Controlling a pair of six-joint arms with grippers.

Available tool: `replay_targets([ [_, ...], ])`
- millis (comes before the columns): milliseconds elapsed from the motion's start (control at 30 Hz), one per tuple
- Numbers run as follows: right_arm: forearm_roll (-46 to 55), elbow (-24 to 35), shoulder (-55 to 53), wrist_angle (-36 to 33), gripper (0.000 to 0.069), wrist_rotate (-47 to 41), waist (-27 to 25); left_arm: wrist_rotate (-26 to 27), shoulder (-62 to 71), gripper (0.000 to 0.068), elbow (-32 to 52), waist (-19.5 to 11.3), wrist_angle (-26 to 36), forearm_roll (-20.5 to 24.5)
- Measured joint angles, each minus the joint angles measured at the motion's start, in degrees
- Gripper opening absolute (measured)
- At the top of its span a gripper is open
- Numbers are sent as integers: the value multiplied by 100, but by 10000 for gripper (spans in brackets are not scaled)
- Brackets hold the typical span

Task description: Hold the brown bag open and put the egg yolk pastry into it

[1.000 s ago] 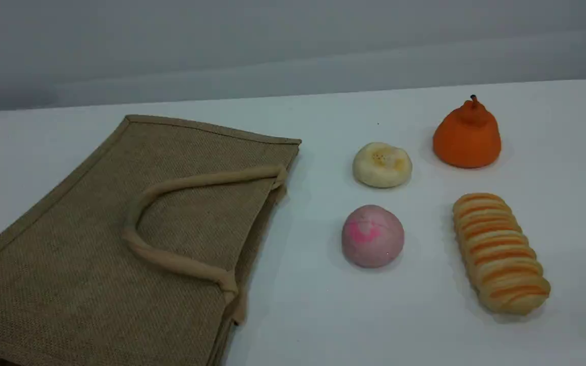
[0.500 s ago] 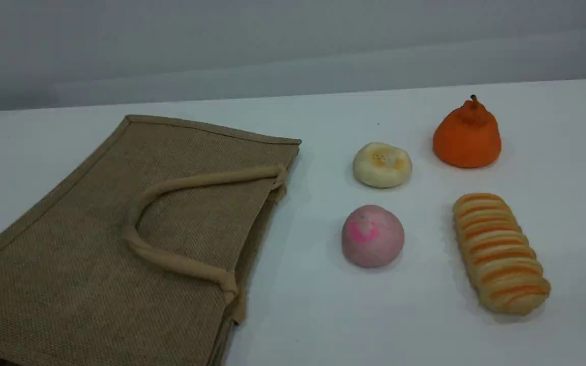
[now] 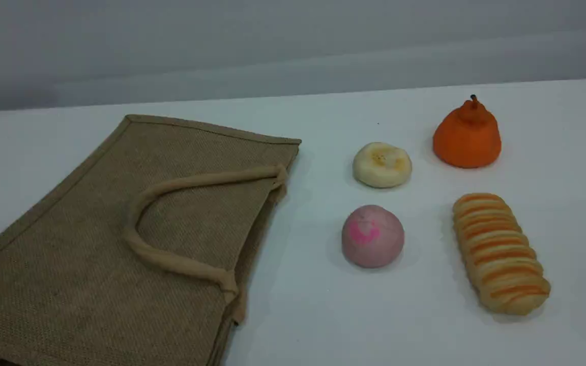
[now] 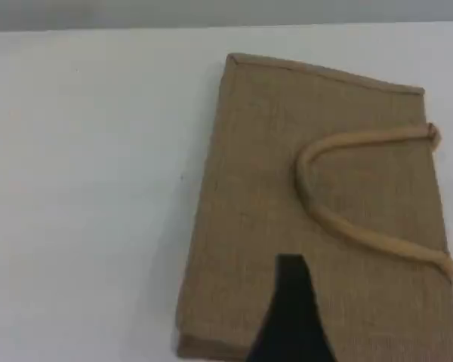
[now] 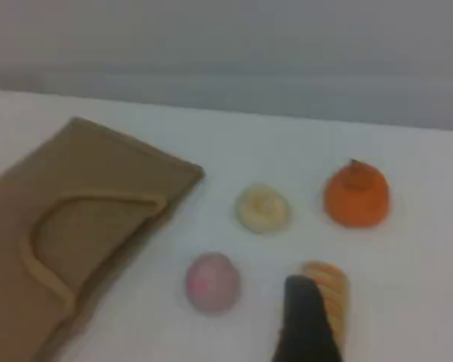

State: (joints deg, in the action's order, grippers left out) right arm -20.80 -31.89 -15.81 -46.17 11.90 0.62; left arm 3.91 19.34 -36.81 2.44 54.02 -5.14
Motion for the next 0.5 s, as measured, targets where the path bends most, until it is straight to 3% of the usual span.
replay_targets([
  [233,-1144,0,-1164,731,414,958,0,0,1261,498,-168,0,-471,-269],
  [500,-2352,0,-2741,1163,414,2126,0,27,2841,498,-168,0,-1580,-822],
])
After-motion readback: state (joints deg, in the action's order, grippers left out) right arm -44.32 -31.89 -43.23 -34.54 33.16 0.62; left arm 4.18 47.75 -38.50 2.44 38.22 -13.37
